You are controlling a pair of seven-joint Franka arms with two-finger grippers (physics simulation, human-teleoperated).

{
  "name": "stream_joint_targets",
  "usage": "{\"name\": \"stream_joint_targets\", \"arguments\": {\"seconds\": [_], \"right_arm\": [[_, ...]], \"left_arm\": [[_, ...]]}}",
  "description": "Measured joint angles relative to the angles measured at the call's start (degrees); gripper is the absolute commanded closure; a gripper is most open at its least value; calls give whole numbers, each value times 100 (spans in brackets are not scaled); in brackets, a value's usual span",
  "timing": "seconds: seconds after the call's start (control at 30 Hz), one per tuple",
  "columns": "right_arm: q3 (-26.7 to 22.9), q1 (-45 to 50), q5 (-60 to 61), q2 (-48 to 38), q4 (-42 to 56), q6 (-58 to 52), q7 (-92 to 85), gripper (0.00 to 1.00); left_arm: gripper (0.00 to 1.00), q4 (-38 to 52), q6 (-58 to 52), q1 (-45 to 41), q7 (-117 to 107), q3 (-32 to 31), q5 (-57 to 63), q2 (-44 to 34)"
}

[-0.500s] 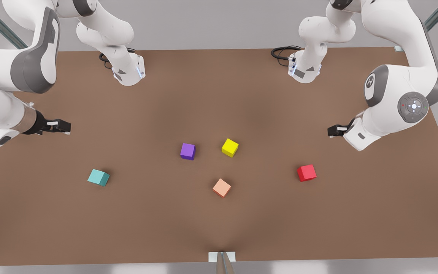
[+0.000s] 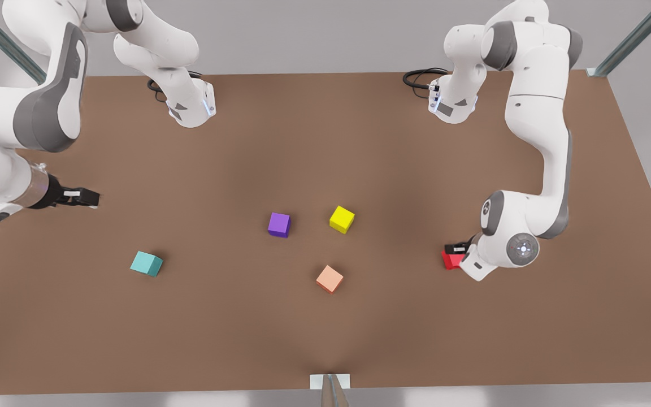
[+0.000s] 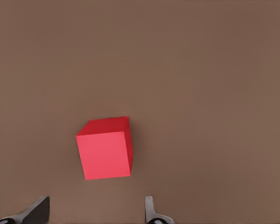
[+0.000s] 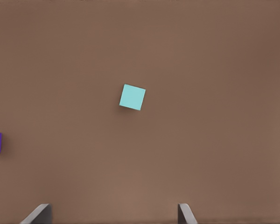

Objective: Pick up red wooden cube and pass to hand red wooden cube and place in blue wooden cube

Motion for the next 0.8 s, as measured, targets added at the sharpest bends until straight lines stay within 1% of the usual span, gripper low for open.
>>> {"name": "stream_joint_targets", "arguments": {"seconds": [0.13, 0.3, 0.8], "right_arm": [[-102, -94, -12, 18, 14, 22, 1, 0], [-110, -90, -13, 28, 14, 36, -2, 0], [-111, -95, -12, 73, -2, 47, -10, 0]], "left_arm": [[0, -331, 649, 13, -384, 45, -6, 38], [0, -420, 1167, 13, -762, 58, -5, 159], [0, -590, 1840, 13, -1372, 61, 43, 676]]}}
